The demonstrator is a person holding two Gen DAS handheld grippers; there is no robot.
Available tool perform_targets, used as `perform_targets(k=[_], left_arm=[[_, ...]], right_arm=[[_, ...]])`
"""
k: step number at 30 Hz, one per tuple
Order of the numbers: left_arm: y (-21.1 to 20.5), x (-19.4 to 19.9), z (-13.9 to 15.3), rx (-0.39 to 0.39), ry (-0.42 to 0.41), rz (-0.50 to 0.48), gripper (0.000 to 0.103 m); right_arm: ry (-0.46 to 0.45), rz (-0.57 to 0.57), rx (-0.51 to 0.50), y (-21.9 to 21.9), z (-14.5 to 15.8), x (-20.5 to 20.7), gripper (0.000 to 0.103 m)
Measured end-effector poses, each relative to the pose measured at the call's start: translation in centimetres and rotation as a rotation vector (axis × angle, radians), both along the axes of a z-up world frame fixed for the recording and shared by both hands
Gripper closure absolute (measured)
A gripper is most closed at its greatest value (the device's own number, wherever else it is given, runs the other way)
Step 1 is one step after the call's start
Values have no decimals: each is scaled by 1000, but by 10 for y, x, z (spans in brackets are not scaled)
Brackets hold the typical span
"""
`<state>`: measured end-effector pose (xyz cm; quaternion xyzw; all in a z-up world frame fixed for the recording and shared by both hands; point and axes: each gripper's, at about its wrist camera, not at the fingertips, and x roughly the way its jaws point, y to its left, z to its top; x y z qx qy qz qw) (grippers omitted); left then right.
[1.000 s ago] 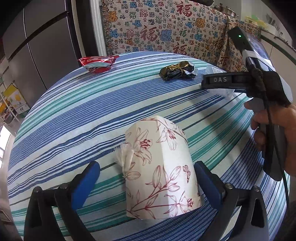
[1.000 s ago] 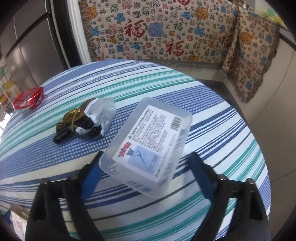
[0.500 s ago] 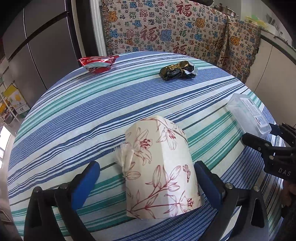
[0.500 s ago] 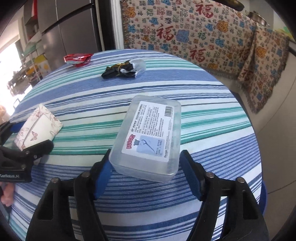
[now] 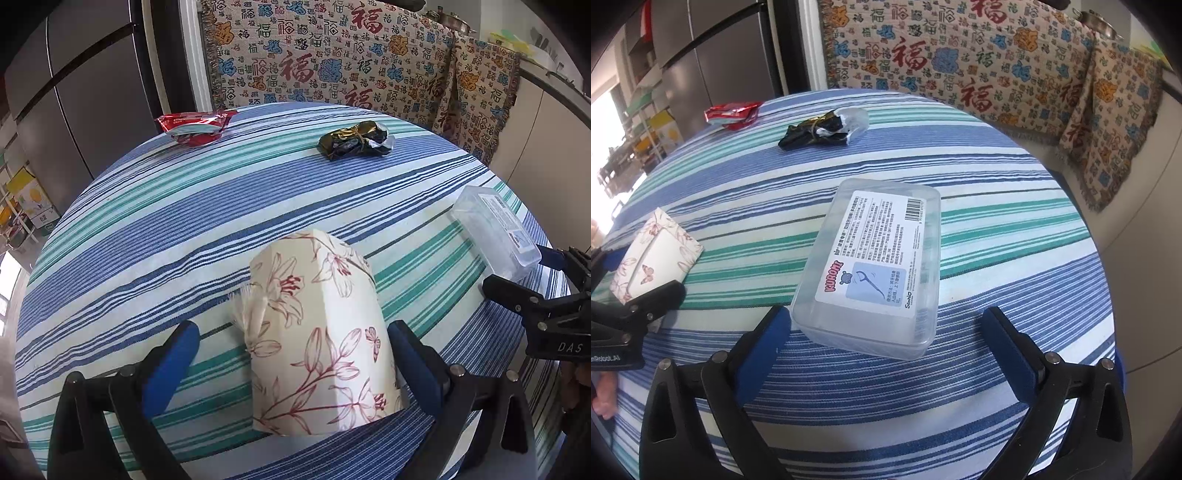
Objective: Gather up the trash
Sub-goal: 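Grasp the clear plastic box with the right tool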
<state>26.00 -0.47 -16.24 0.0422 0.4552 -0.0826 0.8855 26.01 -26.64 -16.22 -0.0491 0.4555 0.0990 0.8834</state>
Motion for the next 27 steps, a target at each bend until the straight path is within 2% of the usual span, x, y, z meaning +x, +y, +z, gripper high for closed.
perform_targets(k=[4,7,9,12,14,16,18,20,24,25,26,27], left_arm=[[0,-1,0,-3,4,-10,0],[4,-7,3,-25,40,-74,1],[14,-13,13,-96,53,-113,1],[24,-20,36,-185,31,-164,1],[27,-20,45,-248,21,-169,1],[25,-12,42,-285,53,-156,1],[19,-4,33,-240,76,-125,3],[16,1,28,-192,90,-105,12],[20,4,29,-201,101,-101,19],[21,5,30,-206,100,-102,29],[22,6,30,-213,106,-104,54],[22,7,30,-218,114,-108,53]], right_arm=[[21,8,0,0,1,2,1],[119,19,44,-8,12,11,2],[134,-6,120,-21,31,15,2],[168,-33,159,-31,53,24,2],[205,-29,146,-26,60,32,2],[257,-23,113,-16,57,41,2],[313,-24,75,-8,47,50,2],[334,-33,46,-1,40,56,5],[352,-27,30,5,32,60,7],[365,-29,25,5,29,60,14],[376,-33,33,4,26,61,40],[374,-37,43,4,26,59,40]])
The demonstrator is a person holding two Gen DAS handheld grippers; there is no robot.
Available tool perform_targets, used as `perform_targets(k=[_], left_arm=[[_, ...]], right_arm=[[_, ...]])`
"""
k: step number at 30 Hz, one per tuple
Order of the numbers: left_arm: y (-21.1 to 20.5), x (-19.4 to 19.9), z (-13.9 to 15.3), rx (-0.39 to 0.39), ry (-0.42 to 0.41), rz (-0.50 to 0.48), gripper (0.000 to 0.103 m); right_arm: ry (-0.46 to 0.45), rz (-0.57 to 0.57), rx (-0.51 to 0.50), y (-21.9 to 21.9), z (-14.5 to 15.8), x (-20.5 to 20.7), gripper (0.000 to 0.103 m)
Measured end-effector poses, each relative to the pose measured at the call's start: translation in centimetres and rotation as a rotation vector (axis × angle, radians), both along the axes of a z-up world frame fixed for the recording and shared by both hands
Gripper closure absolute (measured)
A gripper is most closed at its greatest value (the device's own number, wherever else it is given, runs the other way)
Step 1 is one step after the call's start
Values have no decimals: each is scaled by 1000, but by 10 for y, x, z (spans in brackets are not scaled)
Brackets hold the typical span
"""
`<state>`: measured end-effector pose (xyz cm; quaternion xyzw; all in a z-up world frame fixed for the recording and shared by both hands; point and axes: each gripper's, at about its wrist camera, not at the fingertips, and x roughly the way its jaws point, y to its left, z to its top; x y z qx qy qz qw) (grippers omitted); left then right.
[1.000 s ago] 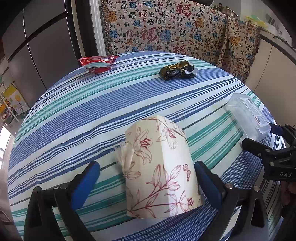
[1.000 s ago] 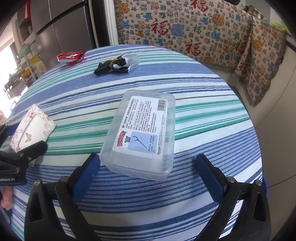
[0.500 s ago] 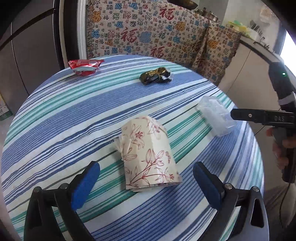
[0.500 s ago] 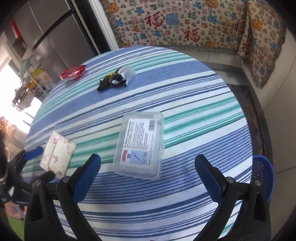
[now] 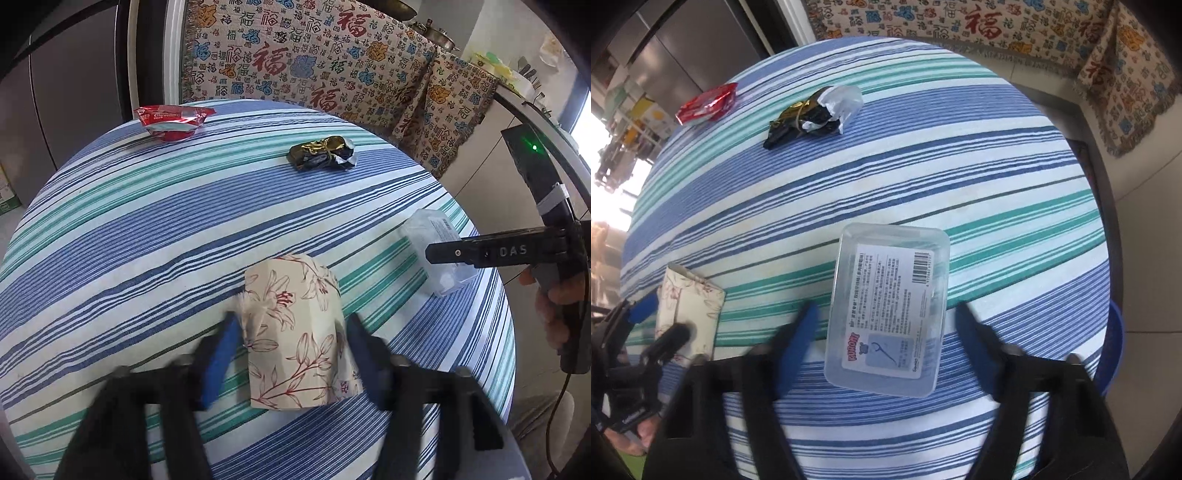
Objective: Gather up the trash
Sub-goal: 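Grasp the clear plastic box with the right tool, then carry the paper cup and plastic box to the blue wastebasket and release both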
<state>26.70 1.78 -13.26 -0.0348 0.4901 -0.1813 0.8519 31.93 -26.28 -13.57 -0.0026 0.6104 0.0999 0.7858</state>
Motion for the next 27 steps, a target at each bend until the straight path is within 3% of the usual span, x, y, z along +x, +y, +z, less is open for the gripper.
perform_targets(k=[4,14,20,27], left_arm=[[0,-6,4,-3,-27,-4,57],[-32,-26,28,-47,-65,-22,57],[-101,-37,56,-79,-90,-120,57],[-224,-44,70,-102,-88,-301,57]], right_arm=[[-92,38,-20,4,16,-18,40],[-178,35,80,-32,46,-73,40],[-230,-71,93,-106,63,-95,40],[-276,-278,52,-230,62,-121,40]])
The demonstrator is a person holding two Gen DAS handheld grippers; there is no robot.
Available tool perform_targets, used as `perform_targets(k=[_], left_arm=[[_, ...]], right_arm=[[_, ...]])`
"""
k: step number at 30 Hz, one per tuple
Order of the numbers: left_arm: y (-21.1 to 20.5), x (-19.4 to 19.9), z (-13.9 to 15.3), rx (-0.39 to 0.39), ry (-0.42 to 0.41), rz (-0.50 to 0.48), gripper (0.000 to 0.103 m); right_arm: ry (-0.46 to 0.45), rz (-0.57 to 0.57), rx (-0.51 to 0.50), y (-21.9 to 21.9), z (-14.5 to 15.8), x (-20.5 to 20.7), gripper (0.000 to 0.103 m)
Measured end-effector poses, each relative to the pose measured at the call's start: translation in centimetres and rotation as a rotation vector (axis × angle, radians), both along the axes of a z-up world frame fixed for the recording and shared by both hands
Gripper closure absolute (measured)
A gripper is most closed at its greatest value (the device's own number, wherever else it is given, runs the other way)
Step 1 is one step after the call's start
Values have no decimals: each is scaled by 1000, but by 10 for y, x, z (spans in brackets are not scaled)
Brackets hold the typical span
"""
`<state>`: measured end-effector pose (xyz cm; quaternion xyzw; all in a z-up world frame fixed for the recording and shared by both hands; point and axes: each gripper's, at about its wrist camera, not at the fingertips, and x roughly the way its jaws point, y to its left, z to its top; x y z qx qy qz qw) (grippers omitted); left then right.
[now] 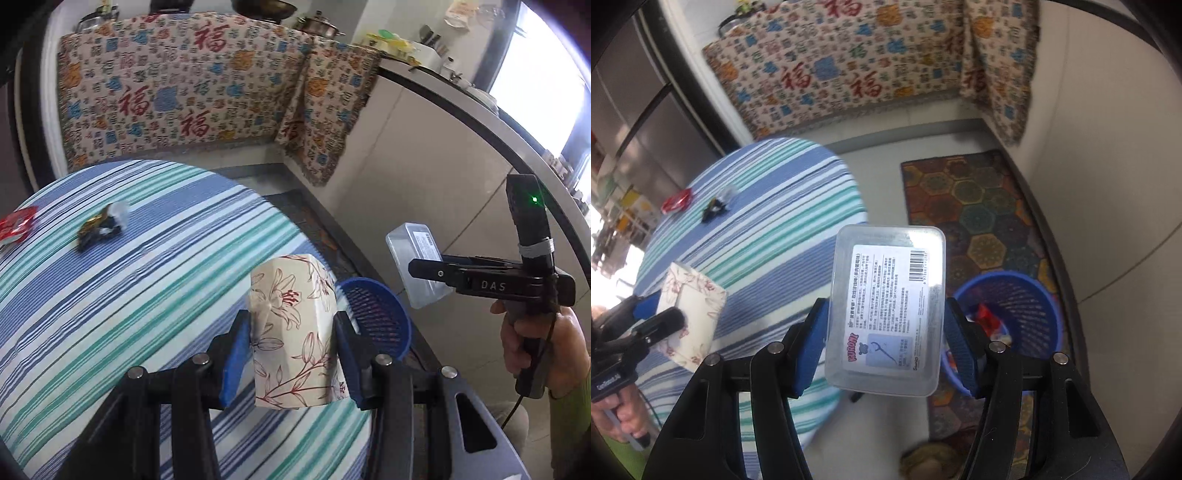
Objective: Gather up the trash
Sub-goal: 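Carry the paper cup and plastic box to the blue wastebasket and release both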
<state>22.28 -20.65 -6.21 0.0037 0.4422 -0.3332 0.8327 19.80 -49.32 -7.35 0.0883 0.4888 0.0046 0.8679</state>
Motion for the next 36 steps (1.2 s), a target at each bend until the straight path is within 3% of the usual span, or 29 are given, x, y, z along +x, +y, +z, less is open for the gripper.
perform_targets(k=[3,8,12,16,26,36], left_arm=[[-54,-3,-5,5,5,-71,57],[-137,-5,-26,8,30,-149,57],[-188,1,-52,-5,67,-187,57],[-229,7,-81,30,81,-209,57],[-271,26,-129,80,122,-197,57],[-286,22,-150,100,124,-225,57]], right_arm=[[-21,-71,-45,-44,-6,-12,40],[-7,-182,-1,-107,-33,-24,40],[1,-268,-12,-146,-58,-28,40],[4,-322,41,-171,-82,-33,40],[29,-333,73,-199,-103,-28,40],[17,-354,116,-204,-105,-26,40]])
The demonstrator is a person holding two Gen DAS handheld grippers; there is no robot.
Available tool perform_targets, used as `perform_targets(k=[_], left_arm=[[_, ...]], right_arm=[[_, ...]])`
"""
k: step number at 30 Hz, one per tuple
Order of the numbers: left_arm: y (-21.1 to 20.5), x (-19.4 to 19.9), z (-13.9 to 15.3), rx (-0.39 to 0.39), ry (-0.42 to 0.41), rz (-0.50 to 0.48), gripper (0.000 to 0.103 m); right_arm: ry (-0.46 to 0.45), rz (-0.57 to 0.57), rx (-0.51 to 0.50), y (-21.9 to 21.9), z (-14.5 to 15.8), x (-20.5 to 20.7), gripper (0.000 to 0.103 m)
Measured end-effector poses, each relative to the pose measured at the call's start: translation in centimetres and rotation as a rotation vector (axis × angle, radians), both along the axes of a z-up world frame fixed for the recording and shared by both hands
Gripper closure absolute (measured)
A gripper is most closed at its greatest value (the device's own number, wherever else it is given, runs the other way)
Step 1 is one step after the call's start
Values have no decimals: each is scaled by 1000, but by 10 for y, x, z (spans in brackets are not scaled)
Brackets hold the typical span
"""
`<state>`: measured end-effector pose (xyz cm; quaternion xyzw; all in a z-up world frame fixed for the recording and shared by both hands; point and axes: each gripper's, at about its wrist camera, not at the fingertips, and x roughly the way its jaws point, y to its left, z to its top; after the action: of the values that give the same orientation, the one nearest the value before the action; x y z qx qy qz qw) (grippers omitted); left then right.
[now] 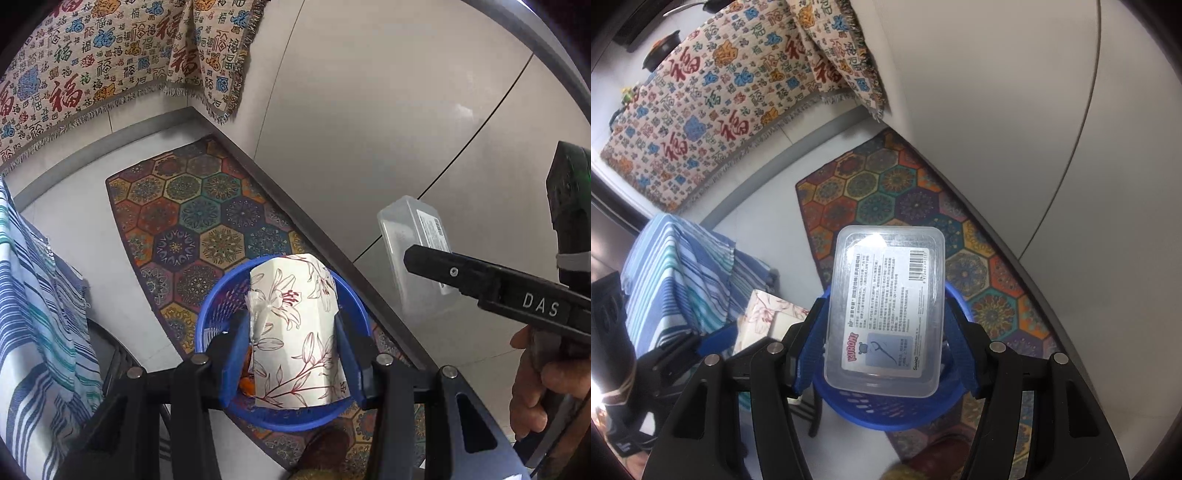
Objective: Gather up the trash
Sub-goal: 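Carry the paper cup and plastic box to the blue wastebasket and release both, then move both open tools back over the table toward the red packet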
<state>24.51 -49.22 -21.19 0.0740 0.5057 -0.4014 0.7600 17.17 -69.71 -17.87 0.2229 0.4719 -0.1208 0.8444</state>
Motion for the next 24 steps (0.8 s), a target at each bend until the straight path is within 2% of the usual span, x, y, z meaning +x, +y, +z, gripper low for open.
perform_targets(k=[4,5,7,13,18,24], left_arm=[[-3,-1,-3,3,-15,-3,54],[-5,0,-5,9,-16,0,47],[-8,3,-9,9,8,1,34],[0,4,3,-6,15,39,34],[31,-17,45,-54,-44,40,34],[115,-55,118,-62,-167,50,34]], right_arm=[[-7,-2,11,-1,-2,2,37],[-14,-4,10,-1,-1,3,26],[-32,-25,5,-2,1,1,15],[-92,-103,1,-11,16,-10,15],[-118,-101,-44,-4,27,-11,13],[-161,-61,-134,24,49,-12,11]])
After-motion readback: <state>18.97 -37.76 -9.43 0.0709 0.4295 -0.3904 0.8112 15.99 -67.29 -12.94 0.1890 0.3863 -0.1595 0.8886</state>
